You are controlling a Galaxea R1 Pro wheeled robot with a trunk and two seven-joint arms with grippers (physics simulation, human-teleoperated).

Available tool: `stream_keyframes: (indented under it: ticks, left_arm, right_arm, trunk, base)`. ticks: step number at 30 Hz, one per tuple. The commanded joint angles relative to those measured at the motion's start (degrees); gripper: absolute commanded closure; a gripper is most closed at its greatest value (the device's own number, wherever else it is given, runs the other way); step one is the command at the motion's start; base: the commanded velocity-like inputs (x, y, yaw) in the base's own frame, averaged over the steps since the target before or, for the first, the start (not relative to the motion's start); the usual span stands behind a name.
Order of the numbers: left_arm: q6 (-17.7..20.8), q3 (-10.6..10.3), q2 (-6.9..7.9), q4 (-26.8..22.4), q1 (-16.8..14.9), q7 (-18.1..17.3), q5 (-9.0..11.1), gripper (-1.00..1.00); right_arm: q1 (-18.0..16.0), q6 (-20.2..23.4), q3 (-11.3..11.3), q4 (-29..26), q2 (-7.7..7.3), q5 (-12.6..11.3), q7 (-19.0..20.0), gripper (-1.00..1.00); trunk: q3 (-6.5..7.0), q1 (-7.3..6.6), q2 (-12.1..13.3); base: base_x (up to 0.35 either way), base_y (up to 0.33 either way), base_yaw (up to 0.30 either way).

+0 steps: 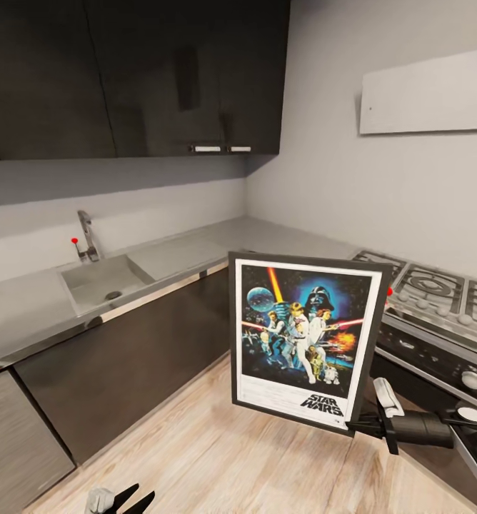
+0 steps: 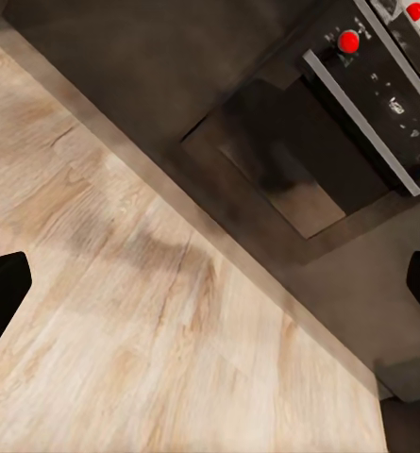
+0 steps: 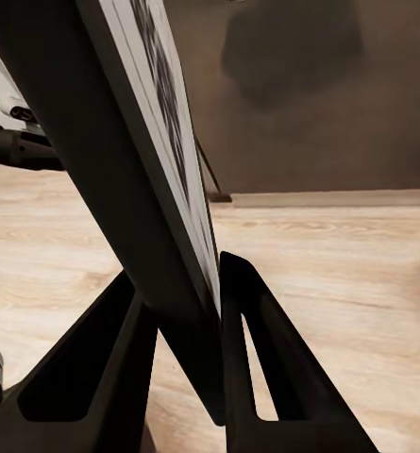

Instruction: Pick up the poster from the kitchen countertop and hang it on one of the wall nails in the kitchen.

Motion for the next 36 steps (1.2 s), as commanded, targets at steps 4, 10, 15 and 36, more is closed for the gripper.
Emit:
stream_keyframes:
  ticks: [4, 10, 15, 36]
  left_arm:
    - [-0.2, -0.4, 0.02, 0.1, 0.0, -0.2, 0.5, -1.0]
    - [-0.2, -0.4, 0.02, 0.1, 0.0, -0.2, 0.5, -1.0]
    - [0.0, -0.4, 0.02, 0.1, 0.0, -0.1, 0.5, -1.0]
    - [1.9, -0.3, -0.16, 0.1, 2.9, 1.0, 0.7, -1.0]
  right_arm:
    - [0.0, 0.0, -0.1, 0.0, -0.01, -0.2, 0.3, 1.0]
    - [0.0, 0.0, 0.0, 0.0, -0.01, -0.2, 0.3, 1.0]
    - [0.0, 0.0, 0.0, 0.0, -0.01, -0.2, 0.3, 1.0]
    - [0.0, 0.2, -0.1, 0.0, -0.01, -0.2, 0.2, 1.0]
  trunk:
    - [0.63, -0.88, 1.6]
    - [1.71, -2.2, 4.0]
    - [2.6, -3.3, 6.0]
    - [6.37, -7.91, 14.4]
  base:
    - [0.0, 0.0, 0.0]
    - [0.0, 0.0, 0.0]
    - [0.0, 0.0, 0.0]
    - [0.0, 0.0, 0.0]
